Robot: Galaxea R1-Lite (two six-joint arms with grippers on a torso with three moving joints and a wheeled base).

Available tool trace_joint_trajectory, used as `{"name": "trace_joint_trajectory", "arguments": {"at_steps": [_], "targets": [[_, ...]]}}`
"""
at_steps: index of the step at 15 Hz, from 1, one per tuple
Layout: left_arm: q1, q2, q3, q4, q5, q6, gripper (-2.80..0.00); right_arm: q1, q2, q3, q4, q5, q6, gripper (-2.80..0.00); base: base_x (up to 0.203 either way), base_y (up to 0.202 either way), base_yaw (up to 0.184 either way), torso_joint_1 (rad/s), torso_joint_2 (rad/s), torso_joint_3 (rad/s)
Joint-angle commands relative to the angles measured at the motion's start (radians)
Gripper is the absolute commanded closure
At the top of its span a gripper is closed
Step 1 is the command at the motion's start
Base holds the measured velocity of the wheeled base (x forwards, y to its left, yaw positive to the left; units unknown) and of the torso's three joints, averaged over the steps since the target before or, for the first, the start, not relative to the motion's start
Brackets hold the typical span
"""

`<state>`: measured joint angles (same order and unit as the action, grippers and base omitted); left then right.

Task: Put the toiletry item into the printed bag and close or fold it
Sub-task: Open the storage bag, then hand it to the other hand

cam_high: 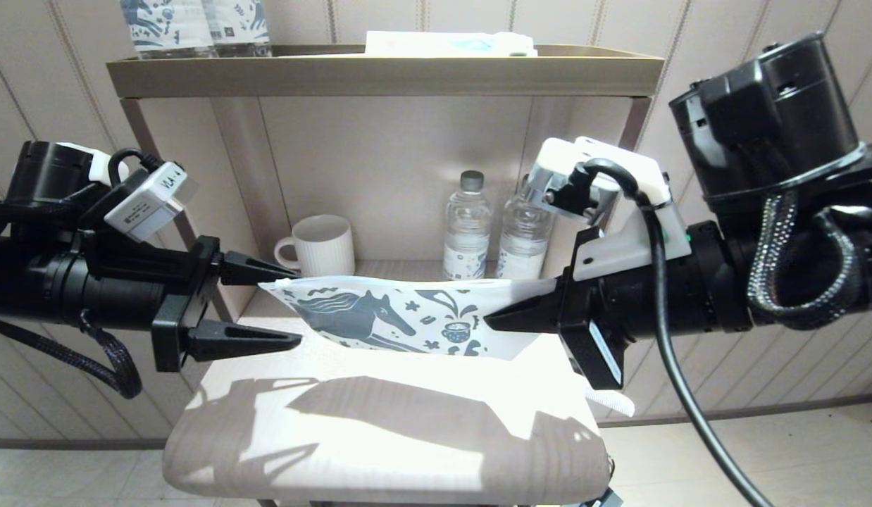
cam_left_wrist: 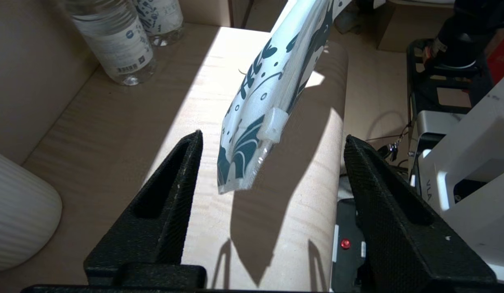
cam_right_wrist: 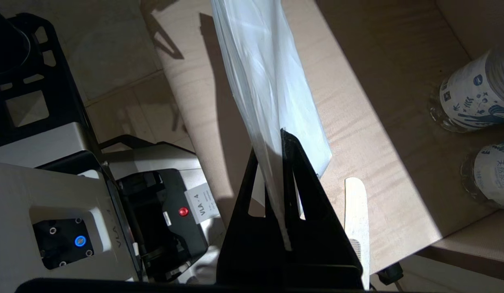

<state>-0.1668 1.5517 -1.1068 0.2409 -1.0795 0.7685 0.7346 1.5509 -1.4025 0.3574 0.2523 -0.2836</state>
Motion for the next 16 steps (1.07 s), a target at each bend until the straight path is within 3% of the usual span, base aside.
{"name": "trace_joint_trajectory", "arguments": {"at_steps": [1,11,12,13,16], "targets": [[0.0,0.007,0.001,0.002,-0.007,0.005,-2.8,0.011,0.015,-0.012,0.002,0.002,-0.002,0.0,0.0,0.0,0.0,0.0,0.0,0.0],[0.0,0.022,0.002,0.0,0.006,0.005,-2.8,0.036,0.041,-0.038,0.002,0.004,-0.002,0.0,0.0,0.0,0.0,0.0,0.0,0.0],[0.0,0.022,0.002,0.0,0.006,0.005,-1.51,0.035,0.041,-0.039,0.002,0.004,-0.002,0.0,0.0,0.0,0.0,0.0,0.0,0.0],[0.0,0.021,0.002,0.0,0.006,0.005,0.0,0.035,0.043,-0.039,0.002,0.004,-0.002,0.0,0.0,0.0,0.0,0.0,0.0,0.0],[0.0,0.024,0.001,0.0,0.006,0.005,0.0,0.037,0.044,-0.042,0.002,0.004,-0.002,0.0,0.0,0.0,0.0,0.0,0.0,0.0]]}}
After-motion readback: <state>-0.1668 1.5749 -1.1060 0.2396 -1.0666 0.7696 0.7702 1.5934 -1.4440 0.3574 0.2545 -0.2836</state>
